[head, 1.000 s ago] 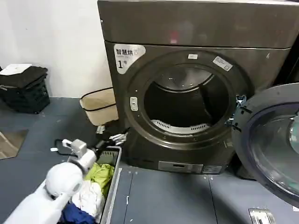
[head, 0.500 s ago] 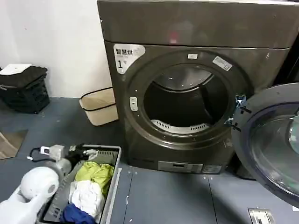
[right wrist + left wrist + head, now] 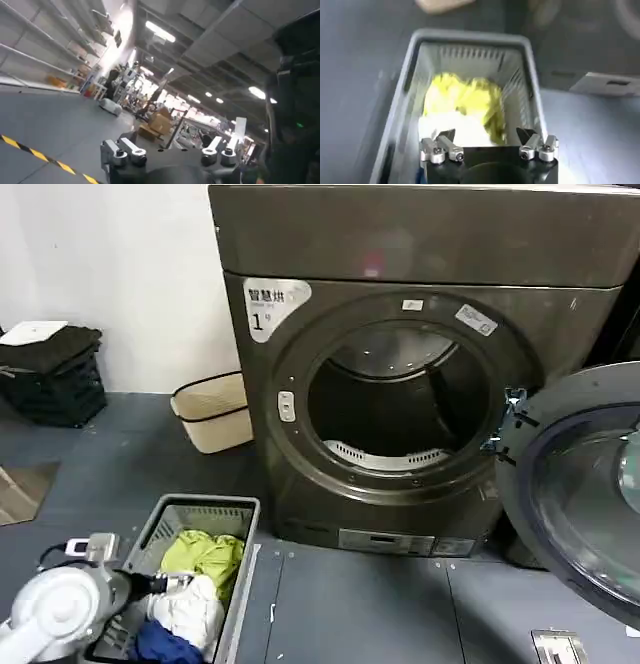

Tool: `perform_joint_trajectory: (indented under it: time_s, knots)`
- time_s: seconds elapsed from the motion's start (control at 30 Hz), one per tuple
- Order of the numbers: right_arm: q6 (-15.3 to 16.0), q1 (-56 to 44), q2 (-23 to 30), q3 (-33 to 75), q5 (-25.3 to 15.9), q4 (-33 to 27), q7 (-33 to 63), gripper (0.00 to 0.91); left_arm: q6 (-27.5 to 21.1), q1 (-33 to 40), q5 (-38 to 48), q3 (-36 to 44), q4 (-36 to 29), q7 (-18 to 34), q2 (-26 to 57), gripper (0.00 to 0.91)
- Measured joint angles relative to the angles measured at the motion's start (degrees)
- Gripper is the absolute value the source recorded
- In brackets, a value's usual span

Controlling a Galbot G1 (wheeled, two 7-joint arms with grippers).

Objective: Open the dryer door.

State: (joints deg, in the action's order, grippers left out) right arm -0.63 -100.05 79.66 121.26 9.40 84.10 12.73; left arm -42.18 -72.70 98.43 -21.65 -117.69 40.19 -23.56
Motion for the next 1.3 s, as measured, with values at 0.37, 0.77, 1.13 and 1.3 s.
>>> perform_joint_trajectory:
  time_s: [0.37,0.77,1.13,1.3]
  knots:
    - [-0.02,0.53,0.12,-0.12,0.01,-0.11,-0.13,0.907,0.01,0.19,17.95,0.38,1.99,4.82,3.58,0.907]
    - [-0.31,0.67,0.27,-0.26,-0.07,-0.55,-0.16,0.907,-0.01,0.87,22.15,0.79,2.35,5.20,3.77,0.907]
    - [-2.61,0.56,0.88,-0.06,1.63,-0.10,-1.93,0.907,-0.02,1.05,22.36,1.01,2.12,5.22,3.89,0.907]
    - [-4.25,0.57,0.90,-0.01,2.51,-0.22,-1.90,0.907,-0.02,0.92,22.64,1.04,2.03,5.23,3.98,0.907]
